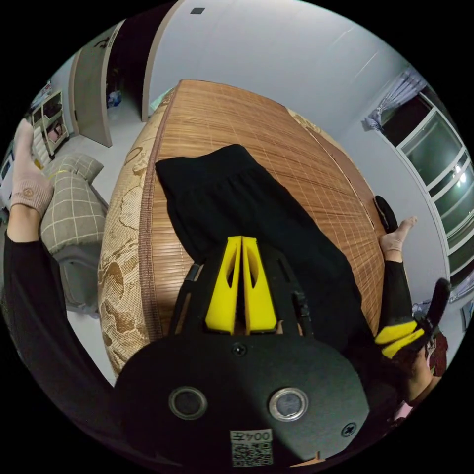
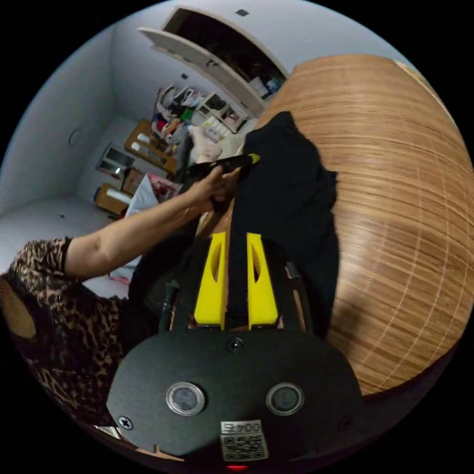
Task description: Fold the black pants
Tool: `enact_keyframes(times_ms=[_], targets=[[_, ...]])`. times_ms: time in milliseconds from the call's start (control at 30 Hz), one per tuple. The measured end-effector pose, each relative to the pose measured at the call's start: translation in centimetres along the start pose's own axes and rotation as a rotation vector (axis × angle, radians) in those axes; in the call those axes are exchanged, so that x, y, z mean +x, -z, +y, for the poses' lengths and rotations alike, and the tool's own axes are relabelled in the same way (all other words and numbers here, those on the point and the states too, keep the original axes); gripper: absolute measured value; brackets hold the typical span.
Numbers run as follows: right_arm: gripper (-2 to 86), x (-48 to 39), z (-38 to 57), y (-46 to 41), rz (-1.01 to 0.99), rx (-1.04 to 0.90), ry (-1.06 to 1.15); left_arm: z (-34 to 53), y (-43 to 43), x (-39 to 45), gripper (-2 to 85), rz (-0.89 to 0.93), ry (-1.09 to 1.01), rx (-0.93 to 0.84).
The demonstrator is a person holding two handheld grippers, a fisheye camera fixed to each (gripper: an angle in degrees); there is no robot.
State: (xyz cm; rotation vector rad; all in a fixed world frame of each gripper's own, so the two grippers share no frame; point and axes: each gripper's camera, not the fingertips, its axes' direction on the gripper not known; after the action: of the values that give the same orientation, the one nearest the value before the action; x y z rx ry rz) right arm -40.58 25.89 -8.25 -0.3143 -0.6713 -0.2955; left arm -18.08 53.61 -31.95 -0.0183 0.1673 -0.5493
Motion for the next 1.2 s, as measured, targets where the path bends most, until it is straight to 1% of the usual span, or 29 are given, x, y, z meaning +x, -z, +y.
enact_keyframes(times_ms=[33,67,100,167,200,267,400,467,567,600,733,767,833,867,900,967,1067,1200], targets=[[8.6,0.9,-0.1,0.2,0.042,0.008,-0.013,-0.1,0.2,0.4,0.7,-0.015,-0.006,-0.003],[8.7,2.6,0.0,0.7,0.118,0.038,-0.046,-0.5,1.0,1.5,0.7,-0.079,-0.016,0.025],[8.6,4.0,0.4,1.0,0.162,0.081,-0.074,-0.9,2.2,2.7,0.8,-0.127,-0.046,0.105],[8.3,6.1,1.1,1.0,0.153,0.122,-0.129,-2.4,3.2,4.3,0.9,-0.142,-0.092,0.186],[8.4,7.4,1.1,0.8,0.098,0.123,-0.169,-4.0,3.2,5.3,1.1,-0.139,-0.117,0.186],[8.8,8.6,0.6,0.4,0.073,0.122,-0.176,-6.9,2.1,6.4,1.4,-0.124,-0.131,0.135],[8.9,10.5,-0.7,0.1,0.143,0.094,-0.14,-12.0,-1.5,8.9,3.2,-0.178,-0.158,0.019],[8.4,11.8,-0.9,0.2,0.146,0.106,-0.154,-12.9,-3.0,10.2,4.3,-0.231,-0.202,-0.008],[7.1,13.6,-1.0,0.3,0.151,0.123,-0.152,-12.7,-6.2,12.2,5.8,-0.323,-0.299,-0.119],[6.7,14.2,-1.1,0.4,0.165,0.123,-0.147,-12.1,-6.3,12.9,5.7,-0.346,-0.312,-0.07],[5.4,16.1,-1.5,0.5,0.207,0.121,-0.135,-10.7,-6.2,13.6,3.7,-0.31,-0.266,0.004],[5.0,16.8,-1.6,0.6,0.217,0.122,-0.134,-10.5,-5.9,13.3,3.2,-0.301,-0.223,0.037],[4.3,17.9,-1.7,0.8,0.227,0.127,-0.139,-10.4,-5.0,11.7,2.9,-0.292,-0.043,0.107],[3.8,18.5,-1.7,0.9,0.239,0.129,-0.136,-10.4,-4.7,10.0,2.7,-0.245,0.089,0.127],[3.7,19.1,-1.9,0.9,0.247,0.129,-0.131,-10.4,-4.8,8.7,2.8,-0.167,0.152,0.122],[3.7,20.1,-2.1,1.1,0.253,0.128,-0.125,-10.6,-4.9,8.1,3.2,-0.098,0.179,0.111],[4.1,22.2,-2.5,1.6,0.233,0.124,-0.125,-11.0,-4.7,9.6,5.3,-0.073,0.108,0.084],[5.9,25.6,-2.7,2.9,0.152,0.139,-0.147,-9.4,-2.0,12.7,8.6,-0.056,0.047,0.121]])
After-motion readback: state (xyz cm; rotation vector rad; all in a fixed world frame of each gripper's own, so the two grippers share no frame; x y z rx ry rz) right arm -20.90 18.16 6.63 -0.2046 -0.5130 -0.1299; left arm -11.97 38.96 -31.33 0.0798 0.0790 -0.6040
